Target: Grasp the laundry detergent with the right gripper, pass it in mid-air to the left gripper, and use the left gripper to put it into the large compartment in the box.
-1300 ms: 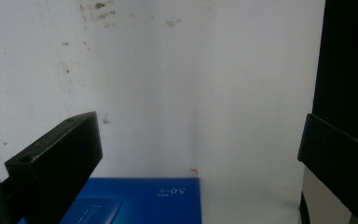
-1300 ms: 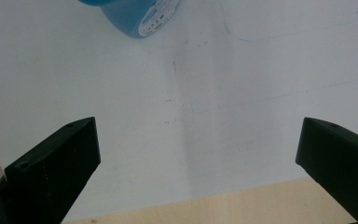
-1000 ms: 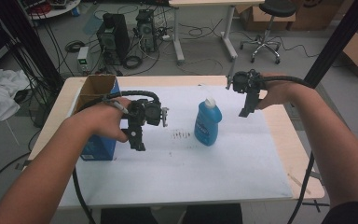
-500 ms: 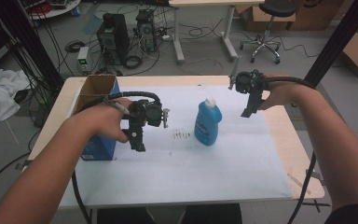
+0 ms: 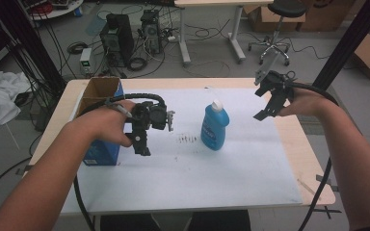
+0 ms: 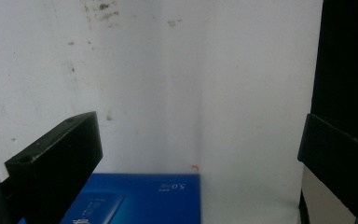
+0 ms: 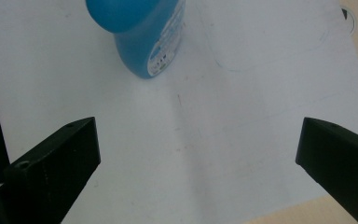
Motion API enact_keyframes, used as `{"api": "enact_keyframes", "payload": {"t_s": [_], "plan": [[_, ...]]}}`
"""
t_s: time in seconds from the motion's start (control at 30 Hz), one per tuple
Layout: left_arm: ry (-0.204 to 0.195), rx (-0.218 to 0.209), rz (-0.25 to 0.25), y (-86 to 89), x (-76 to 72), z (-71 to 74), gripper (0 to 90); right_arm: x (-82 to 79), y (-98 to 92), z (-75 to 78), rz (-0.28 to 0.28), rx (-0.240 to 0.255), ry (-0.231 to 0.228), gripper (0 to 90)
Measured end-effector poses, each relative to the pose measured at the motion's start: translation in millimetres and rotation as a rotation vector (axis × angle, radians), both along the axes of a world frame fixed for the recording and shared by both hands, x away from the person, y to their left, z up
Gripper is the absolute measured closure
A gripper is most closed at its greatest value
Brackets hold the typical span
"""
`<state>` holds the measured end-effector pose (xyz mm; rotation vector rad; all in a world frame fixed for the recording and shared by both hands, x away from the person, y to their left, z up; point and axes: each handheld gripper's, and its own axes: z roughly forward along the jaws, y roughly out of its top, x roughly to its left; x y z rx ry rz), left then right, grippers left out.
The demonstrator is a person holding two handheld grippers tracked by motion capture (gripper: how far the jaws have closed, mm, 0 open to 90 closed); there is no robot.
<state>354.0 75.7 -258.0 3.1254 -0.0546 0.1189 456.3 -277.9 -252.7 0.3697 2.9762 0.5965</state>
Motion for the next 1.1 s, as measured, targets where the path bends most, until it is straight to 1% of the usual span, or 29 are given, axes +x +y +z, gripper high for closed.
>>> {"api": "enact_keyframes", "payload": {"t_s": [0.03, 0.13, 0.17, 0.2, 0.27, 0.3, 0.33, 0.37, 0.4, 0.43, 0.47, 0.53, 0.57, 0.6, 0.7, 0.73, 0.77, 0.8, 0.83, 0.87, 0.9, 0.93, 0.97, 1.1], "plan": [[0.000, 0.000, 0.000, 0.0, 0.0, 0.0, 0.1, 0.0, 0.0, 0.0, 0.000, 0.000, 0.000, 0.0], [0.001, 0.001, -0.004, -0.4, -1.1, 0.7, 0.1, -9.0, -6.8, -2.2, -0.013, 0.047, -0.011, 0.0], [0.001, 0.001, -0.004, -0.4, -1.1, 0.7, 0.1, -9.0, -6.8, -2.2, -0.013, 0.047, -0.011, 0.0], [-0.002, -0.001, -0.008, -0.6, -1.7, 1.1, 0.1, -13.0, -8.8, -4.0, -0.017, 0.063, -0.014, 0.0], [-0.002, -0.002, -0.010, -0.6, -2.2, 1.7, 0.1, -14.6, -9.4, -4.7, -0.019, 0.069, -0.016, 0.0], [-0.005, -0.005, -0.014, -0.4, -2.5, 2.1, 0.1, -17.3, -10.4, -5.7, -0.022, 0.089, -0.014, 0.0], [-0.005, -0.005, -0.015, -0.2, -2.9, 2.6, 0.1, -21.4, -12.3, -7.8, -0.024, 0.125, -0.024, 0.0], [-0.007, -0.008, -0.017, 0.1, -3.3, 2.8, 0.1, -21.4, -12.3, -7.8, -0.024, 0.125, -0.024, 0.0], [-0.008, -0.010, -0.017, 1.0, -3.9, 3.3, 0.1, -26.3, -13.5, -10.7, -0.039, 0.147, -0.045, 0.0], [-0.008, -0.010, -0.017, 1.0, -3.9, 3.3, 0.1, -26.3, -13.5, -10.7, -0.039, 0.147, -0.045, 0.0], [-0.012, -0.012, -0.020, 1.8, -4.1, 3.8, 0.1, -30.3, -14.3, -14.6, -0.047, 0.163, -0.048, 0.0], [-0.011, -0.013, -0.024, 2.3, -4.3, 4.2, 0.1, -31.9, -14.6, -16.1, -0.054, 0.170, -0.055, 0.0], [-0.012, -0.016, -0.023, 2.7, -4.7, 4.3, 0.1, -34.0, -15.2, -18.4, -0.066, 0.179, -0.060, 0.0], [-0.015, -0.018, -0.026, 2.9, -5.0, 4.4, 0.1, -37.3, -16.2, -22.0, -0.078, 0.200, -0.065, 0.0], [-0.015, -0.019, -0.034, 2.8, -6.8, 4.6, 0.1, -40.9, -16.9, -24.8, -0.090, 0.214, -0.070, 0.0], [-0.015, -0.019, -0.040, 2.6, -7.6, 4.5, 0.1, -44.4, -17.2, -27.0, -0.099, 0.239, -0.080, 0.0], [-0.015, -0.019, -0.040, 2.6, -7.6, 4.5, 0.1, -44.4, -17.2, -27.0, -0.099, 0.239, -0.080, 0.0], [-0.016, -0.020, -0.045, 2.6, -7.9, 4.1, 0.1, -48.9, -16.5, -28.9, -0.106, 0.262, -0.087, 0.0], [-0.017, -0.020, -0.046, 2.6, -8.0, 4.0, 0.1, -48.9, -16.5, -28.9, -0.106, 0.262, -0.087, 0.0], [-0.016, -0.018, -0.047, 2.6, -8.3, 3.7, 0.1, -52.6, -15.5, -31.0, -0.111, 0.280, -0.096, 0.0], [-0.016, -0.018, -0.049, 2.6, -8.4, 3.3, 0.1, -52.6, -15.5, -31.0, -0.111, 0.280, -0.096, 0.0], [-0.016, -0.018, -0.051, 2.7, -8.9, 2.7, 0.1, -56.8, -14.2, -34.0, -0.118, 0.297, -0.107, 0.0], [-0.016, -0.018, -0.051, 2.7, -8.9, 2.7, 0.1, -56.8, -14.2, -34.0, -0.118, 0.297, -0.107, 0.0], [-0.018, -0.013, -0.054, 3.2, -9.2, 2.5, 0.1, -64.0, -11.0, -42.1, -0.132, 0.345, -0.120, 0.0]]}}
